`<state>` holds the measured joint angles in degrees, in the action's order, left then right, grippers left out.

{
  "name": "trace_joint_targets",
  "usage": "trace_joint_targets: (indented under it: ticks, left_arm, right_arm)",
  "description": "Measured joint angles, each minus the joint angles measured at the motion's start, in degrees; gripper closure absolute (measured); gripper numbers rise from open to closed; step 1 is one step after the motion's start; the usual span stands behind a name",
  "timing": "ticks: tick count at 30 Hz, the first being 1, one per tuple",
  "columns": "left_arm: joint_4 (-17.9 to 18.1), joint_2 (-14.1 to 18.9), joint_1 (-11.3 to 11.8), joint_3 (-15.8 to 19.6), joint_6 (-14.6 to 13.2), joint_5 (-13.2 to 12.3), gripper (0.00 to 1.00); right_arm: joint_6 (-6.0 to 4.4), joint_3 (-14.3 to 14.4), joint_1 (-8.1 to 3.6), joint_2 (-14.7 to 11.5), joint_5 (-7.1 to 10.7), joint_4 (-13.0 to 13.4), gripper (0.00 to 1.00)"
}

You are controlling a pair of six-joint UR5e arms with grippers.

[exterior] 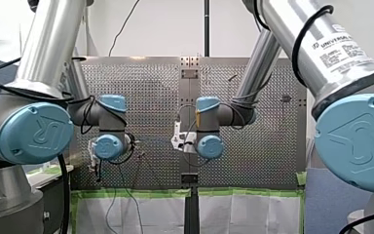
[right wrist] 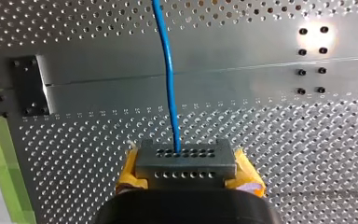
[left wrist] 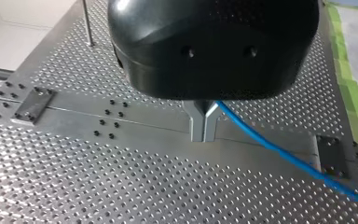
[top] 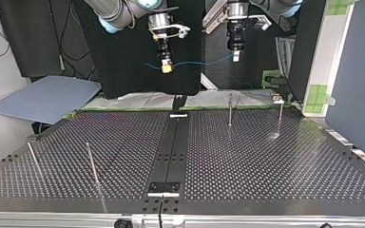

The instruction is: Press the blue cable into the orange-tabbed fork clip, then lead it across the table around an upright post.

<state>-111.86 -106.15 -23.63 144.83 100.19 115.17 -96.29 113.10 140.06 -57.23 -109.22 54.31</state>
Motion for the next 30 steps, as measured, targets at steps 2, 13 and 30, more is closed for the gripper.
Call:
trace_joint_targets:
  ticks: [2,13,30]
  left_arm:
    - [0.99,-1.05,0.86,-0.01,-0.19,-0.64,1.00]
    - [6.71,-6.89,6.56,-1.06,0.08,-6.16,1.00]
    - [8.89,-14.86,16.02,-6.27,-0.43,-15.34,1.00]
  right_arm:
    - [-0.13,-1.00,-0.16,1.13,0.06,-0.01,1.00]
    - [-0.32,-6.94,-0.81,7.17,0.62,-2.08,1.00]
    - [0.33,-10.20,-5.09,13.04,4.05,-1.84,1.00]
